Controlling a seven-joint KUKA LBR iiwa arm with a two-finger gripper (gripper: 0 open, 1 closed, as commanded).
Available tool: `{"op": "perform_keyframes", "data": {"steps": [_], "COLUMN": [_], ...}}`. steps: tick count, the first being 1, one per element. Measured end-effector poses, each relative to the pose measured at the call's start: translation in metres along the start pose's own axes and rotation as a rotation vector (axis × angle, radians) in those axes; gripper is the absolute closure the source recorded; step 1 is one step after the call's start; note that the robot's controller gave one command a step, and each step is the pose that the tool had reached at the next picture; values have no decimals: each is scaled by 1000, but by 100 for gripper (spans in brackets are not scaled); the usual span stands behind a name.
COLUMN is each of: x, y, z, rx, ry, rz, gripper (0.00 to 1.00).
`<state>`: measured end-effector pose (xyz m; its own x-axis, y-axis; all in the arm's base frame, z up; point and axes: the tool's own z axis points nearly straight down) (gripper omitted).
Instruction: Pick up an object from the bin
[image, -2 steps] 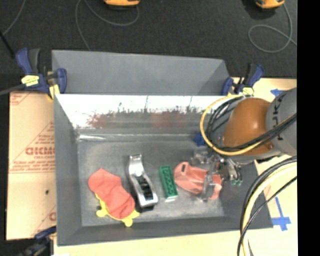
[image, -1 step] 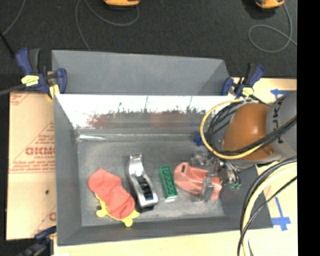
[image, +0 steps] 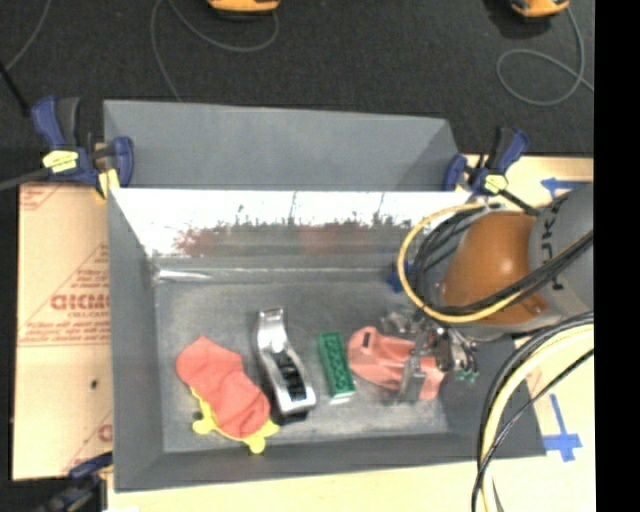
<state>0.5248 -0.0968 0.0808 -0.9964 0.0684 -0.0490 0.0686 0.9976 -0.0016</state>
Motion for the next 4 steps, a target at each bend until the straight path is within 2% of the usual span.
{"op": "perform_keyframes", "data": {"steps": [1, 2, 3, 4], "x": [-4, -6, -17, -16], "y": [-1, -6, -4, -4], "z": [5, -28, -89, -86], "rx": [-2, -1, -1, 2], "ry": [4, 14, 11, -8], "rz": [-11, -25, -17, -23], "gripper": [100, 100, 100, 100]}}
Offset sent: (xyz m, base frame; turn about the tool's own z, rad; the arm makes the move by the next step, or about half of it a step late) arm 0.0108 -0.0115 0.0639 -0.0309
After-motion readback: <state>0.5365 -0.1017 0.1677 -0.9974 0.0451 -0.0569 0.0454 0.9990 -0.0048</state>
